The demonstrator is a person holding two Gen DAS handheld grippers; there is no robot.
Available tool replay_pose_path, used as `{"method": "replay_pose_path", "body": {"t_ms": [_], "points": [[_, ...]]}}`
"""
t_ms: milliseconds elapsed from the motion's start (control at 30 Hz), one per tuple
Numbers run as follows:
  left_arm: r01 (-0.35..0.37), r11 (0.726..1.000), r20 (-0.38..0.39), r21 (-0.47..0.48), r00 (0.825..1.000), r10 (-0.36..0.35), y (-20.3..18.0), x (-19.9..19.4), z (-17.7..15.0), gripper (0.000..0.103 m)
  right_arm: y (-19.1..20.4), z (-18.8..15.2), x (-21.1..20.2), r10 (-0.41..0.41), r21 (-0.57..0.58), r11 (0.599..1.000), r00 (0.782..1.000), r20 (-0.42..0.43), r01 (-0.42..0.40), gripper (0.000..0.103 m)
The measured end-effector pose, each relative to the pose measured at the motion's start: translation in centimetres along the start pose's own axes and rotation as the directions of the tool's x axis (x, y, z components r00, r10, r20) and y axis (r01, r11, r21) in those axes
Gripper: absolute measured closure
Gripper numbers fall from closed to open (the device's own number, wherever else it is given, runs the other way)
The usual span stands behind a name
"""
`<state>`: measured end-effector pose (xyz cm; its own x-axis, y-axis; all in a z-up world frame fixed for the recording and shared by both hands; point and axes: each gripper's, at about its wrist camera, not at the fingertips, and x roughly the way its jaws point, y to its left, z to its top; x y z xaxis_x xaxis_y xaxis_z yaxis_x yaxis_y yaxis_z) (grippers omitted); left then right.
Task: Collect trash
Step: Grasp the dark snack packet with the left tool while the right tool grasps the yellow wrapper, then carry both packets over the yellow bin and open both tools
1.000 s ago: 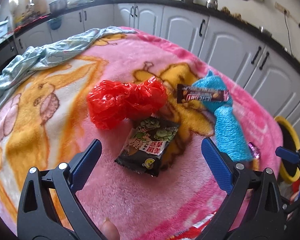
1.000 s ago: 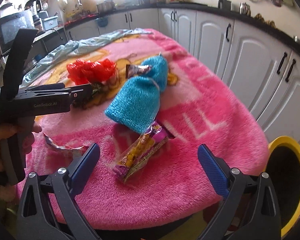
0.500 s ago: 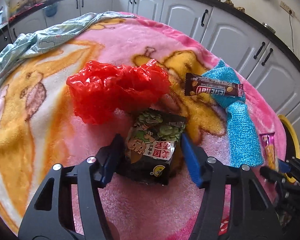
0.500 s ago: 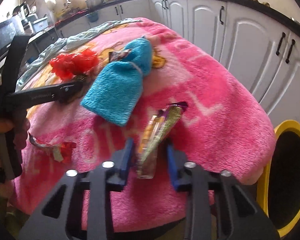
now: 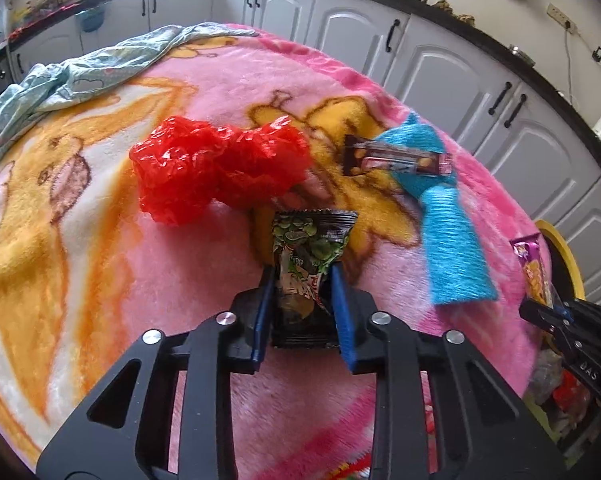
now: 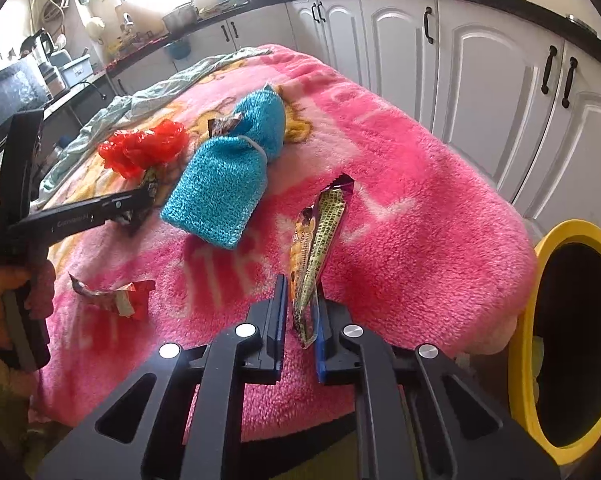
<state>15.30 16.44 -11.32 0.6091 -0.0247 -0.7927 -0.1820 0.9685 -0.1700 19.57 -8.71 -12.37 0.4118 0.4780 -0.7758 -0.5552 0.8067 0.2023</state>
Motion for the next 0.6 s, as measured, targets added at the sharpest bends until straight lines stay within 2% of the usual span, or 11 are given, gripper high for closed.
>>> {"method": "replay_pose_path", "body": {"t_ms": [233, 600], "points": [[0.038, 0.999, 0.043, 0.034, 0.998, -0.039, -1.8, -2.1, -0.1, 0.085, 0.4, 0.2, -1.7, 0.008, -0.021, 1.0, 0.999, 0.032, -0.008, 0.092], [0.122, 0.989, 0.109, 0.087, 0.985, -0.131, -5.7, -5.5, 1.0, 0.086, 0.9, 0.6, -5.8, 0.028, -0.051, 0.998, 0.994, 0.104, -0.023, 0.092]]}}
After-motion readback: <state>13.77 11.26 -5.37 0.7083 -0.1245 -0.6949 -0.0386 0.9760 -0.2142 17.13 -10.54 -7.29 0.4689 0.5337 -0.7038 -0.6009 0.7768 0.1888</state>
